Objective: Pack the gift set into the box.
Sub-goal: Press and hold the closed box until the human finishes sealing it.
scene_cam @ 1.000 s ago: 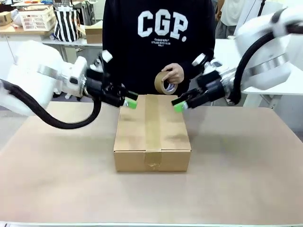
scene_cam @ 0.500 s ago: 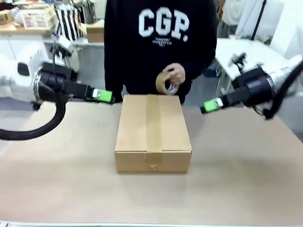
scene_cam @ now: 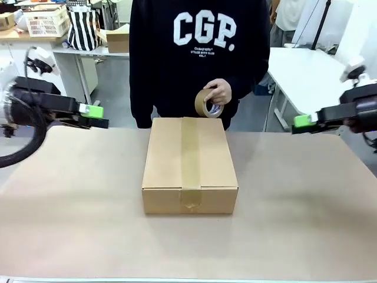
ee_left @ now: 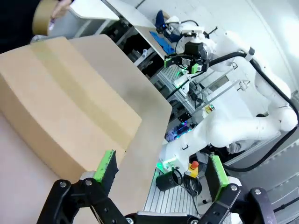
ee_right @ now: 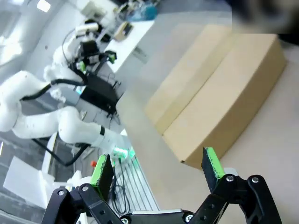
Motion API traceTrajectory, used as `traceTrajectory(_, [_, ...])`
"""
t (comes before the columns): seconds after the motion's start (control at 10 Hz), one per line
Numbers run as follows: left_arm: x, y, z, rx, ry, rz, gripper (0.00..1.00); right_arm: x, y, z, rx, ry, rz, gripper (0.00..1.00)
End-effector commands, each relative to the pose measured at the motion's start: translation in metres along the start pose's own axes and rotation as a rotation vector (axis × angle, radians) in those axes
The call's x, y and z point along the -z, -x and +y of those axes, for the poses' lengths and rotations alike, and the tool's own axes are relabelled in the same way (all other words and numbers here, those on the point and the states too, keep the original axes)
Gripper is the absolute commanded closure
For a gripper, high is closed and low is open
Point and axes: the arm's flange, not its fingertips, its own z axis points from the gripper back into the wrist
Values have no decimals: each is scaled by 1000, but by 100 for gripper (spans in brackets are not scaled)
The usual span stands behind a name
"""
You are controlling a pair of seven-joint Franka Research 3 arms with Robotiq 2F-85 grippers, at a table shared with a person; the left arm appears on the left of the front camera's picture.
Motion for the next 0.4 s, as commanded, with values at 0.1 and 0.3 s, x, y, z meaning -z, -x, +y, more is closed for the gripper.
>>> traceTrajectory(0.1, [13, -5, -7, 19, -10, -1, 0, 14, 0, 6, -13, -28, 17, 0])
traceTrajectory(0.3, [13, -5, -7, 19, -10, -1, 0, 14, 0, 6, -13, -28, 17, 0])
